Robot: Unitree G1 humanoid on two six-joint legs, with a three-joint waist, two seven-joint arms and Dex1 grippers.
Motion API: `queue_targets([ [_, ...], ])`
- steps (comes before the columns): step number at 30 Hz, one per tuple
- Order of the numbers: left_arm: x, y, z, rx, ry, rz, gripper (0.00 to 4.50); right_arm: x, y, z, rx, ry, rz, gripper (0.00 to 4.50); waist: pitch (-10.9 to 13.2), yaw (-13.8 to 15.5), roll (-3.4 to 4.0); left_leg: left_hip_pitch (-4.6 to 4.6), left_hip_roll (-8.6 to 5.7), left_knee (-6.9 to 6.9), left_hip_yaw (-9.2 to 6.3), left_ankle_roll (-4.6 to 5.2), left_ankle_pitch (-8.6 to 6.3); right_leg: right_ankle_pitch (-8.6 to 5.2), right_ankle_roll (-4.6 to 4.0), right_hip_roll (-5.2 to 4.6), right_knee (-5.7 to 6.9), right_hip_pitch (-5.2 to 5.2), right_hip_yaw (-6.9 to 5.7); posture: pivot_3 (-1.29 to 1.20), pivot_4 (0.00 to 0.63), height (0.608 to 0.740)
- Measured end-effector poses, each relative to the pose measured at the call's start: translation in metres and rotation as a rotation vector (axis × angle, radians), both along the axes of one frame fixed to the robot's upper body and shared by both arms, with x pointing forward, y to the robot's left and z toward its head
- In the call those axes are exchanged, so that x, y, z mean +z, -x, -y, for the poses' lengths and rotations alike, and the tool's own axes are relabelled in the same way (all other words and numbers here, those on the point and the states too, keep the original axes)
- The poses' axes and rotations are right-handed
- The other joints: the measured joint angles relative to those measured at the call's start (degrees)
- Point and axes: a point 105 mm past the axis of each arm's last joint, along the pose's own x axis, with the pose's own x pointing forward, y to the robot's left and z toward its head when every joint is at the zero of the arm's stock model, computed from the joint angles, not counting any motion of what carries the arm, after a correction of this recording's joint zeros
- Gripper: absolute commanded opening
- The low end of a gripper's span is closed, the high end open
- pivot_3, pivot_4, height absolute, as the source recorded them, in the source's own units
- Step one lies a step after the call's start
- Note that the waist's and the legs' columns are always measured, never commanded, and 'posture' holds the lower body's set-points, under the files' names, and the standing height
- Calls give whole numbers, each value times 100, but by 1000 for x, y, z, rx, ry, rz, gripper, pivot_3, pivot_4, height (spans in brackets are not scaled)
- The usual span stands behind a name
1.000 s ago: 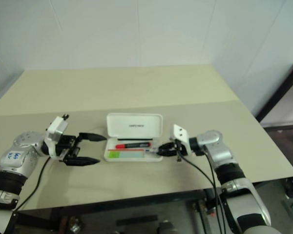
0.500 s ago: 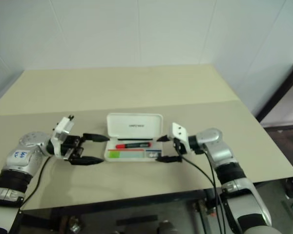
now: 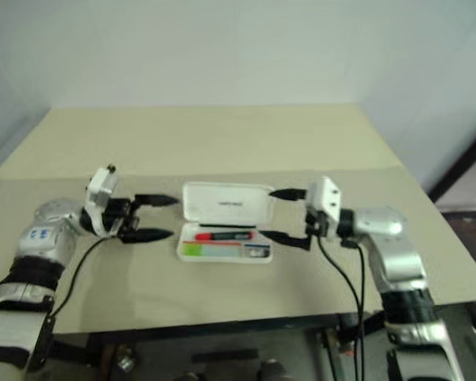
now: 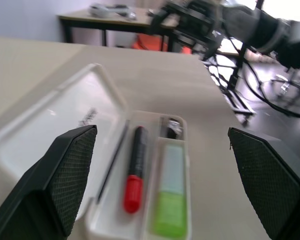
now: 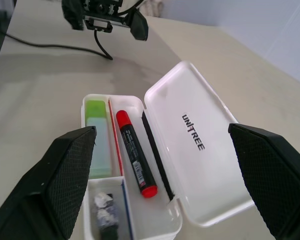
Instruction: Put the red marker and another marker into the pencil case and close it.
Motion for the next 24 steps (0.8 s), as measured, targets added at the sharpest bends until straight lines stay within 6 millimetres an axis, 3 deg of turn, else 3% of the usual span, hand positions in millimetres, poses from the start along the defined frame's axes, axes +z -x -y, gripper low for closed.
queue_targets([
  [4,-4,-10,1,30,-26,26,4500,-4,9,17,-68,-10,-21,4475,0,36,-1,0,-4,6,22,1,0,0,0,-1,-2,2,4,0,150,740],
  [9,-6,-19,4,53,-37,59,2905,-7,13,31,-144,-12,-43,4500,0,21,-1,1,-2,5,62,1,0,1,1,3,0,2,8,0,150,740],
  [17,4,-24,8,53,-23,91,209,-7,22,36,-156,-46,-50,4500,1,22,-2,-2,-1,1,63,2,-1,-1,5,7,-3,0,10,0,150,740],
  [18,4,-25,7,54,-22,90,28,-7,24,39,-158,-55,-53,4500,1,29,-3,-2,-1,2,62,2,-1,-1,5,7,-3,0,10,0,150,740],
  [24,17,-32,5,87,-25,133,28,-8,31,48,-160,-65,-70,4500,2,38,-5,-2,-4,8,62,3,-1,0,7,7,-2,1,10,0,150,740],
])
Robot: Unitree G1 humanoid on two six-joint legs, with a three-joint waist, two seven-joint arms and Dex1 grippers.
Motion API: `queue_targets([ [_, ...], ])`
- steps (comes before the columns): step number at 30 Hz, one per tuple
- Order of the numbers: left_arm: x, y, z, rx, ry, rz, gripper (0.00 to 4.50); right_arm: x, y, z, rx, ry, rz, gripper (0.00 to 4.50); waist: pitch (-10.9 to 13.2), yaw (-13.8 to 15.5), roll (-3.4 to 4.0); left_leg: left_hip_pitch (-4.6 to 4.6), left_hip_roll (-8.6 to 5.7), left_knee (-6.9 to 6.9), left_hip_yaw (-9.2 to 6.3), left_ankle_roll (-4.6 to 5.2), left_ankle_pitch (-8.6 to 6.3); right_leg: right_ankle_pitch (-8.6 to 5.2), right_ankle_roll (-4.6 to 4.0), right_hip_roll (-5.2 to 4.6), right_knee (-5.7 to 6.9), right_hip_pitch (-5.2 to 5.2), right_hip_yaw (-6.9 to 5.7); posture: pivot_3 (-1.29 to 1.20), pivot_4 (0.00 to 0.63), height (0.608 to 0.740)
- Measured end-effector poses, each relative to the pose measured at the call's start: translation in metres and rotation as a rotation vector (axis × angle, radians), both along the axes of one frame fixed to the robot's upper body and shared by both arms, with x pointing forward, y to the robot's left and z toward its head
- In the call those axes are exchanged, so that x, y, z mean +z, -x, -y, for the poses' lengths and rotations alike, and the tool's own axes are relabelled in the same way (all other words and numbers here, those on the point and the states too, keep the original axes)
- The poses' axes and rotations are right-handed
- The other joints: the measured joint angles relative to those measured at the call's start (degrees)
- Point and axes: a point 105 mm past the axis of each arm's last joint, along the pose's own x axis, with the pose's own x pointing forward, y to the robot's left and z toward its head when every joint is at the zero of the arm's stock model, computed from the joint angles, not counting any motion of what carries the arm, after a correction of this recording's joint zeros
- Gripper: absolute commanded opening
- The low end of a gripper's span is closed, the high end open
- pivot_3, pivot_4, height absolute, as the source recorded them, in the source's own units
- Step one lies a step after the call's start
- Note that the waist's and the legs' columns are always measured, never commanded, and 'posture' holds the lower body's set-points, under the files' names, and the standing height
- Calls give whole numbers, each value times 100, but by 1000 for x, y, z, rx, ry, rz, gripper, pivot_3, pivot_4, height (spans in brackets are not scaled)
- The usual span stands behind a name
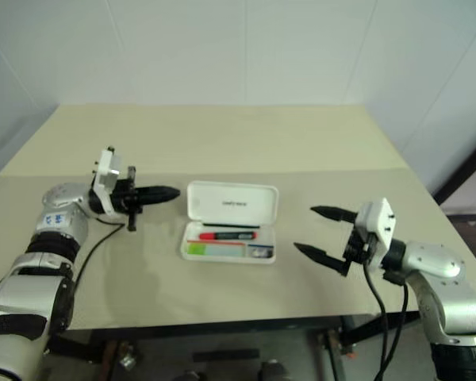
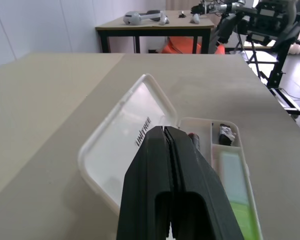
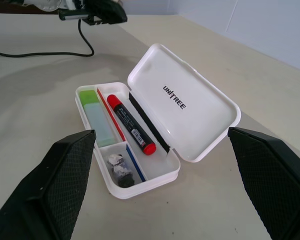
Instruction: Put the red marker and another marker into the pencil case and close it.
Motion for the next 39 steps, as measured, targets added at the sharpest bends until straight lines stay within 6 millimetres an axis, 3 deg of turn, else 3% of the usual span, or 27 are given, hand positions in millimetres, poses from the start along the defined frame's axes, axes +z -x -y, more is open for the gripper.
queue_targets([
  [5,10,-9,0,47,-58,41,28,0,0,1,-2,-1,3,4500,0,-4,0,0,0,-2,-1,0,0,0,1,3,-1,-1,0,0,150,740],
  [9,12,-32,-6,260,-105,35,28,0,-1,2,-10,-3,9,4500,1,-3,-1,-2,-1,-2,-1,2,-1,-2,6,1,-2,-1,2,0,150,740],
  [13,-3,-54,-8,458,-163,2,28,0,-2,3,-18,-5,13,4500,1,14,-1,-3,-1,-1,-2,2,-1,-2,8,0,-1,-1,1,0,150,740],
  [17,-14,-64,4,515,-178,-25,28,-3,-2,4,-33,-7,4,4500,1,50,-2,-6,-3,-2,-2,2,-1,-1,9,0,-2,-2,1,0,150,740],
  [28,-30,-59,49,352,-159,-131,28,-8,1,6,-72,-10,-6,4500,1,138,-2,-5,-5,0,3,1,-1,-1,9,4,0,-3,2,0,150,740],
  [35,-29,-37,59,114,-201,-189,28,-6,6,10,-99,-2,8,4500,1,142,-2,-6,-6,-2,3,1,-1,-1,9,5,-3,-3,2,0,150,740],
  [39,-31,-22,54,-15,-292,-216,28,-7,7,13,-112,2,5,4500,1,128,-2,-2,-5,-2,4,1,-1,-1,9,6,0,-2,4,0,150,740],
])
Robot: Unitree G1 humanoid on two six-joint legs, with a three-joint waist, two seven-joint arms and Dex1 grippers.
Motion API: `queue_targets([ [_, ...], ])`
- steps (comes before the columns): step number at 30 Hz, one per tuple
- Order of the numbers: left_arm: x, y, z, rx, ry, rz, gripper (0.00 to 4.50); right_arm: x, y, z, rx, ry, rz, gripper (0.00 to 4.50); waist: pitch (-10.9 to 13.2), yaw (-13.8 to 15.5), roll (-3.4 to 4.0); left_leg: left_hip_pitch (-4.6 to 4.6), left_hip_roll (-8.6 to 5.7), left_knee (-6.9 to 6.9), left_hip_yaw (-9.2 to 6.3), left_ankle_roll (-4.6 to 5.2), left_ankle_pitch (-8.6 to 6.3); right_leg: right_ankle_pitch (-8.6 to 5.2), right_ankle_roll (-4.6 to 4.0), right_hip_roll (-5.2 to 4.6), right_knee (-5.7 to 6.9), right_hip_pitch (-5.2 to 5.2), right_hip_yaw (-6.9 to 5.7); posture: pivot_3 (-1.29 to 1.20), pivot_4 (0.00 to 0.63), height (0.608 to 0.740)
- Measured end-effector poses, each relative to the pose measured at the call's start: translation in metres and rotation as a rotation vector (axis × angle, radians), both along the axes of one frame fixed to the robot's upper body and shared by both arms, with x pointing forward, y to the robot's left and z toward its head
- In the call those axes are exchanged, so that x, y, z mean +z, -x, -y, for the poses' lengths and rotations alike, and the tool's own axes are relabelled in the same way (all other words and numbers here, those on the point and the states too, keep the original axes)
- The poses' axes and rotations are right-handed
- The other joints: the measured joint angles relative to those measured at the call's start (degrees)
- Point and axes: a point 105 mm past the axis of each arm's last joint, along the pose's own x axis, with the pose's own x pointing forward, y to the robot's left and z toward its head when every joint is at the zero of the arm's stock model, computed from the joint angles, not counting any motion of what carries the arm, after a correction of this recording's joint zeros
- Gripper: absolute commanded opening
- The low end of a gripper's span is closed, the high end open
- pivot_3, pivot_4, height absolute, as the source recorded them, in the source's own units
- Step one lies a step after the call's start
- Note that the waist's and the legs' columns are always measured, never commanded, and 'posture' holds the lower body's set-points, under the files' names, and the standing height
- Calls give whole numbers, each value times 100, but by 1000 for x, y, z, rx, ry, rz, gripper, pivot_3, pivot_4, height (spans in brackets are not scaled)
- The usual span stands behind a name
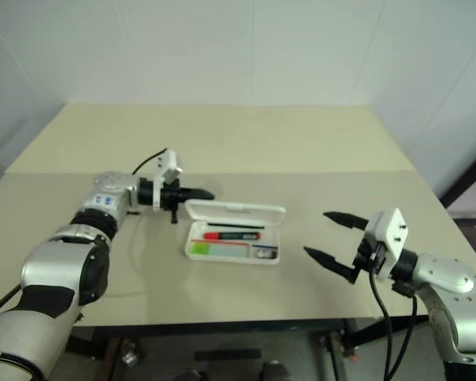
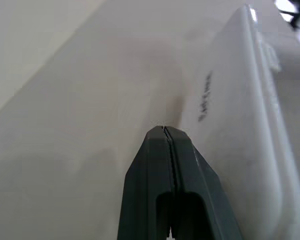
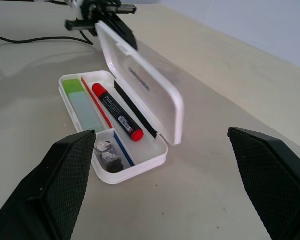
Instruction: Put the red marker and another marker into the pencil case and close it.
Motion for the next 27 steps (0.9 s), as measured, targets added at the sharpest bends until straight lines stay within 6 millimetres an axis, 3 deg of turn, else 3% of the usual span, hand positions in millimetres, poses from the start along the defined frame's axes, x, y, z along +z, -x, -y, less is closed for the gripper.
queue_targets([
  [8,-17,11,1,-150,-248,41,28,5,-1,-1,10,7,18,4500,0,11,0,-2,0,3,-2,0,0,0,0,-2,0,1,4,0,150,740],
  [15,-17,14,26,-276,-347,136,28,6,-2,-1,11,8,20,4500,0,21,0,-3,-1,3,-2,1,0,0,0,-2,-1,1,5,0,150,740],
  [19,-26,17,29,-355,-461,186,28,4,-1,-1,8,7,15,4500,0,2,0,0,0,2,-1,1,0,0,0,1,1,1,7,0,150,740],
  [27,-26,18,39,-450,-573,318,28,5,-2,-1,5,7,15,4500,-2,12,0,15,-3,13,1,4,1,4,7,0,3,22,14,0,150,740],
])
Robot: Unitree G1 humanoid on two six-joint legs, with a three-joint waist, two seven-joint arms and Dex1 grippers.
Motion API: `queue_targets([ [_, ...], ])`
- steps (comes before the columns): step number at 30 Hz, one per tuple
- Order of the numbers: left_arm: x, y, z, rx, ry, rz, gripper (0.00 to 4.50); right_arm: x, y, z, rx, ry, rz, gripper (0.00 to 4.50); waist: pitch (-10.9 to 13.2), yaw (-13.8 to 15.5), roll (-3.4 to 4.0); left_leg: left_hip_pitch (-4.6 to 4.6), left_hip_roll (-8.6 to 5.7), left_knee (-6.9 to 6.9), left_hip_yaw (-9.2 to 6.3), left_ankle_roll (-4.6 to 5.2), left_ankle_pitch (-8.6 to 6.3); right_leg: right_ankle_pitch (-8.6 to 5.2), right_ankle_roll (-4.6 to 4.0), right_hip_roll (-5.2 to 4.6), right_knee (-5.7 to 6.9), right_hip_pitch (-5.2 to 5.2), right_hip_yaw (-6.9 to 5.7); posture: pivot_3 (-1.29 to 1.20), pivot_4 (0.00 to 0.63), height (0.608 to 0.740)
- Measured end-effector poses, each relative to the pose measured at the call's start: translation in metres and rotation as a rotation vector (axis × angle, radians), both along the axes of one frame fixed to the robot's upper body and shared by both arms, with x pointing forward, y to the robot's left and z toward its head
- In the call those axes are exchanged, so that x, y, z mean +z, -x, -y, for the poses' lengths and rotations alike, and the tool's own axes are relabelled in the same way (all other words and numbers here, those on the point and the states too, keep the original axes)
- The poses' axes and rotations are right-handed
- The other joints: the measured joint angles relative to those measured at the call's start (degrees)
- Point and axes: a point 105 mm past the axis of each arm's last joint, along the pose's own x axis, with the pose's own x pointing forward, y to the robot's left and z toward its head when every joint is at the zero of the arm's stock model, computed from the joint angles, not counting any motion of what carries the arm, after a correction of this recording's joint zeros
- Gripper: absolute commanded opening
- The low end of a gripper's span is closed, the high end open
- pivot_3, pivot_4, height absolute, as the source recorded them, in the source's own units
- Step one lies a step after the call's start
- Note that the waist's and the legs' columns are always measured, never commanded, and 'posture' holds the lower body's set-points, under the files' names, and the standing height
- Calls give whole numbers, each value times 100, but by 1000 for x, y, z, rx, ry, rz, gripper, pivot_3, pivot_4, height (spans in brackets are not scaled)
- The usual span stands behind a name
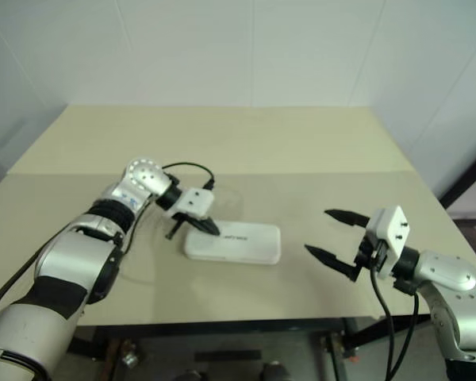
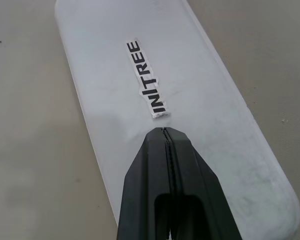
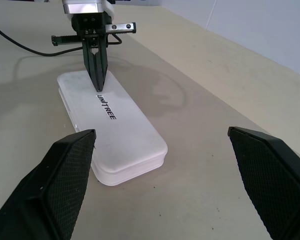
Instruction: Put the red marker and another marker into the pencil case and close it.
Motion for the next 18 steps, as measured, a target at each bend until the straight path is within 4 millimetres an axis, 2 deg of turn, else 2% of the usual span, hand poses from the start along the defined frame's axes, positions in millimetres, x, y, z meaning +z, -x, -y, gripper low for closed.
queue_targets([
  [3,-1,1,7,-17,8,-4,28,0,0,0,0,0,2,4500,0,0,0,-1,0,2,-1,1,1,1,2,0,0,0,0,0,150,740],
  [9,-1,-2,7,58,103,-49,28,0,1,0,9,10,-1,4500,0,2,0,-3,0,1,-3,1,1,1,2,1,1,-1,-1,0,150,740],
  [13,1,1,8,89,248,-138,28,-1,4,-1,46,12,-16,4500,1,-2,-1,-12,1,-2,-3,1,1,1,2,2,3,-12,-2,0,150,740],
  [18,26,-2,9,128,555,-186,28,-2,12,-1,157,14,-66,4500,1,1,-1,-14,2,-2,-5,1,1,1,2,-1,4,-14,-5,0,150,740],
])
